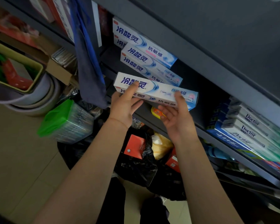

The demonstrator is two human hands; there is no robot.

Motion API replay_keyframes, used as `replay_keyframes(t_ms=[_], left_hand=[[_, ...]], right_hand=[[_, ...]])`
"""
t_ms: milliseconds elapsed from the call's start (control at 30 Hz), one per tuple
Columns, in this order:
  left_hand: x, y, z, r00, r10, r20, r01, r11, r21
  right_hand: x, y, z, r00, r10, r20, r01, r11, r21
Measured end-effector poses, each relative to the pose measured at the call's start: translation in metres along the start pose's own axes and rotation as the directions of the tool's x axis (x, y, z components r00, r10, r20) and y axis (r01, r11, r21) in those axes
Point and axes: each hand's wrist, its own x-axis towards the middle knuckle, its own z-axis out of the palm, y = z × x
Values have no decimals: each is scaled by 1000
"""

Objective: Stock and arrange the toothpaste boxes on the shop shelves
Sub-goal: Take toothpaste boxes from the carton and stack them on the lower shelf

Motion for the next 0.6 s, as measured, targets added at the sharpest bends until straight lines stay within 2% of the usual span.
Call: replay_keyframes(t_ms=[67, 167, 367, 500, 600], left_hand=[[9, 8, 7, 1000, 21, -17, -21, 1000, -5], [23, 22, 19, 998, 63, -22, -63, 998, 21], [53, 30, 59, 977, 202, -71, -205, 978, -38], [67, 33, 60, 941, 334, -55, -326, 939, 114], [70, 40, 56, 940, 341, 14, -339, 929, 151]], right_hand=[[2, -4, -5, 999, -19, -32, 22, 997, 72], [13, -12, -15, 984, -75, -159, 106, 974, 199], [34, -25, -2, 953, -197, -230, 227, 967, 114], [44, -26, 6, 933, -234, -272, 253, 967, 37], [46, -22, 11, 925, -253, -283, 267, 964, 12]])
